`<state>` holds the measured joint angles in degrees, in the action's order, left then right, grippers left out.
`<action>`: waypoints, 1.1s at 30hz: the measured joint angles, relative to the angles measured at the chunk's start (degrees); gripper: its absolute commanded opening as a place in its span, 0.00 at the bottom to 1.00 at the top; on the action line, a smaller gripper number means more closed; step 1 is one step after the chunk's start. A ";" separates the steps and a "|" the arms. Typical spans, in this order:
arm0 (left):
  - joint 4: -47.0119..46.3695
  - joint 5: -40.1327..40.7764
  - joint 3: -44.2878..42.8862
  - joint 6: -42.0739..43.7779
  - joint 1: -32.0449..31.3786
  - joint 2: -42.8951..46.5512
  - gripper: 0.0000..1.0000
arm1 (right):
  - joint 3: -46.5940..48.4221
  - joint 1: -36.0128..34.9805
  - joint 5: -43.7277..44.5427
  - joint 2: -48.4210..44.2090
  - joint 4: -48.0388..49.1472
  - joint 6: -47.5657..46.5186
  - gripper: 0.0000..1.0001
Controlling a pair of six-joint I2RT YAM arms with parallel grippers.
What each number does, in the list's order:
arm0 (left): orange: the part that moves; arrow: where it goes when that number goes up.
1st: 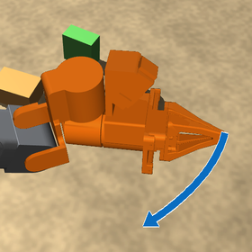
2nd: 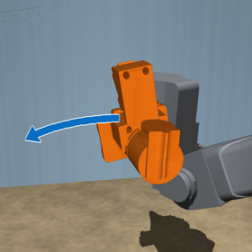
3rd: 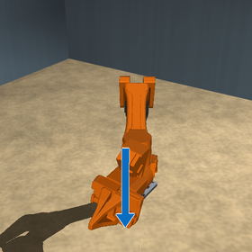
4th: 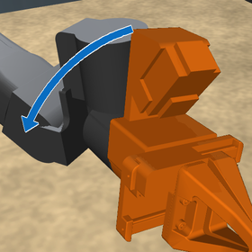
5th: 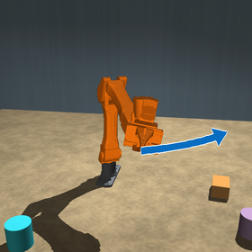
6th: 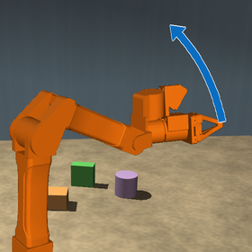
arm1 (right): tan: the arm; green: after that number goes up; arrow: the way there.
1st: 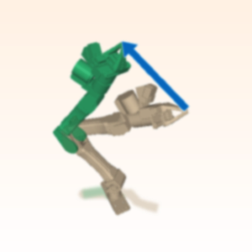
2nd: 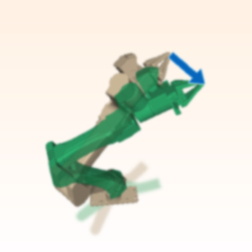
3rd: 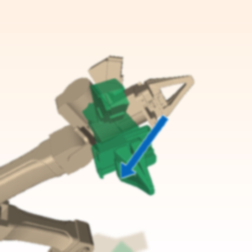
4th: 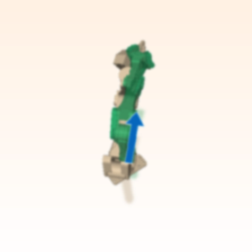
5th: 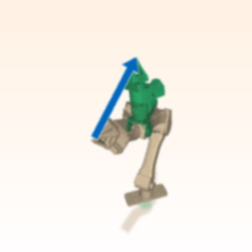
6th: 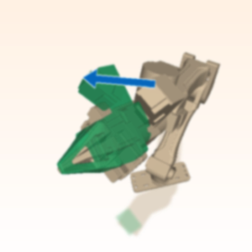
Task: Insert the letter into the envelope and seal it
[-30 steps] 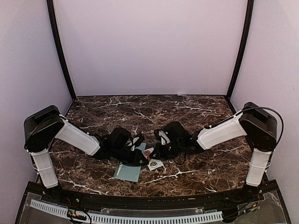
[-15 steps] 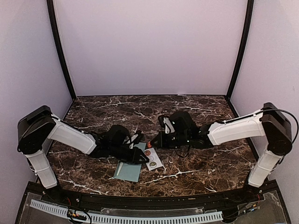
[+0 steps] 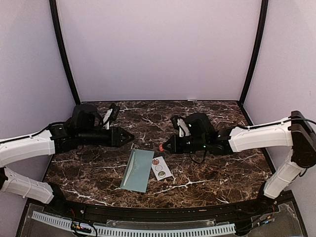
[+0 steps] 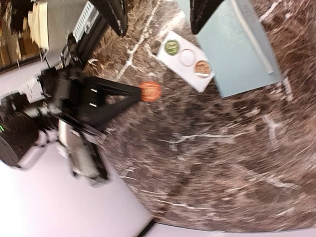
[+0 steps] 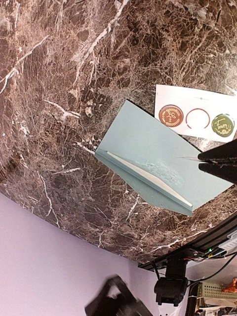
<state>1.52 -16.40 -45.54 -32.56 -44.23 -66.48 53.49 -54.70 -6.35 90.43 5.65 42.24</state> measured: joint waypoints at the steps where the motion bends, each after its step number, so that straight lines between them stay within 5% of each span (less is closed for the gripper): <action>1: 1.07 0.81 0.87 -0.22 2.05 0.61 0.34 | -0.04 0.00 -0.33 0.00 0.00 -0.15 0.00; 6: 6.05 5.20 7.65 -0.98 8.24 -1.73 0.28 | -0.04 -0.37 -2.34 0.04 -0.02 -0.83 0.00; 18: 2.36 1.29 10.36 -1.40 7.91 -13.70 0.15 | 3.93 -3.45 -6.47 6.49 0.63 -1.53 0.00; 33: -3.91 -2.71 9.94 -1.09 3.06 -21.51 0.12 | 8.46 -4.68 -10.64 12.15 2.03 -1.36 0.00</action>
<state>-2.39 -19.11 -35.59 -33.65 -41.17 -87.99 61.95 -59.37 -16.99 102.59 7.68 40.88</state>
